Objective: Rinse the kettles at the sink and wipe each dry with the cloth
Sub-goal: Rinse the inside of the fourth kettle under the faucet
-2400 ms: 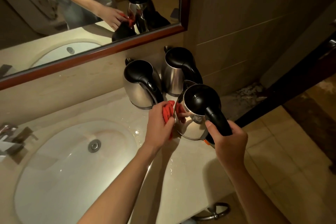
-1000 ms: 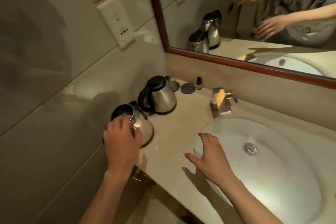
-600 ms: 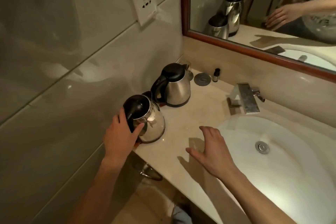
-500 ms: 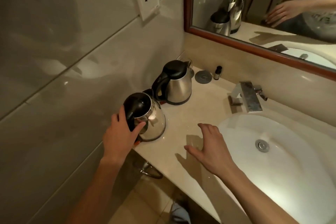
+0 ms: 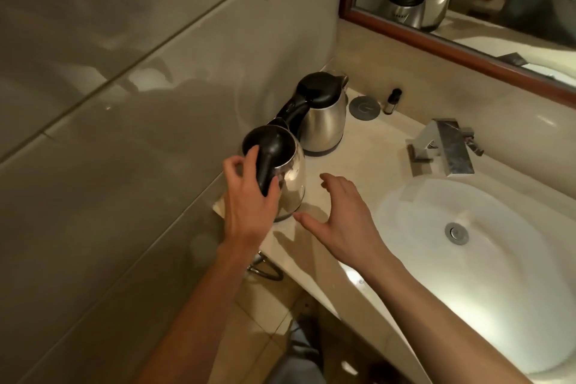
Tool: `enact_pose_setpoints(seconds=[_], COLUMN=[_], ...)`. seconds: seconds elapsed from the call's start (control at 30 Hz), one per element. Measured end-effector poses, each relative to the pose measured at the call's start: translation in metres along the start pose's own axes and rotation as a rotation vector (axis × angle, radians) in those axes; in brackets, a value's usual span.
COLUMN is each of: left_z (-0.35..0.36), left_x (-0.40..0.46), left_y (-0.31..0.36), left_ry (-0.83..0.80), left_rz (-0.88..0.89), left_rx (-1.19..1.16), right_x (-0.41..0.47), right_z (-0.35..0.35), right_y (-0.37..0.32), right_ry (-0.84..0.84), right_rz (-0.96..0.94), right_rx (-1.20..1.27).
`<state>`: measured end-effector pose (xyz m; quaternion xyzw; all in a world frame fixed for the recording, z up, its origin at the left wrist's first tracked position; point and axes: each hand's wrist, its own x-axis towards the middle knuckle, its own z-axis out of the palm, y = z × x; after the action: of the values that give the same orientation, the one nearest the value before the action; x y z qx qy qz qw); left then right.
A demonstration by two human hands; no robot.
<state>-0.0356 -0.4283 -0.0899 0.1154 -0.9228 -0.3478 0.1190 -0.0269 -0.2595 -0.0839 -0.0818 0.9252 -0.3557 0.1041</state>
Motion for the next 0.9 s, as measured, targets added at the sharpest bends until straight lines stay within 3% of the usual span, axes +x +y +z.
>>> enact_pose_setpoints(seconds=[0.17,0.4,0.53,0.7,0.9], left_z=[0.029,0.074,0.108,0.154,0.192], left_x=[-0.02,-0.072,-0.105,-0.165,-0.228], left_y=[0.043,0.12,0.162,0.225,0.274], left_ry=[0.044,-0.061,-0.177,-0.345,-0.423], left_rz=[0.066,0.147,0.264,0.412,0.545], left_rx=[-0.087,-0.218,-0.242,-0.195,-0.165], right_x=[-0.014,-0.055,-0.088,-0.143,-0.194], right_z=[-0.016,-0.061,-0.093,-0.129,-0.157], right_y=[0.009,0.049,0.084,0.139,0.197], right_ry=[0.09,0.144,0.222,0.457,0.594], right_rz=[0.03,0.202,0.318,0.45,0.504], right_rx=[0.199,0.878,1.032,1.208,1.421])
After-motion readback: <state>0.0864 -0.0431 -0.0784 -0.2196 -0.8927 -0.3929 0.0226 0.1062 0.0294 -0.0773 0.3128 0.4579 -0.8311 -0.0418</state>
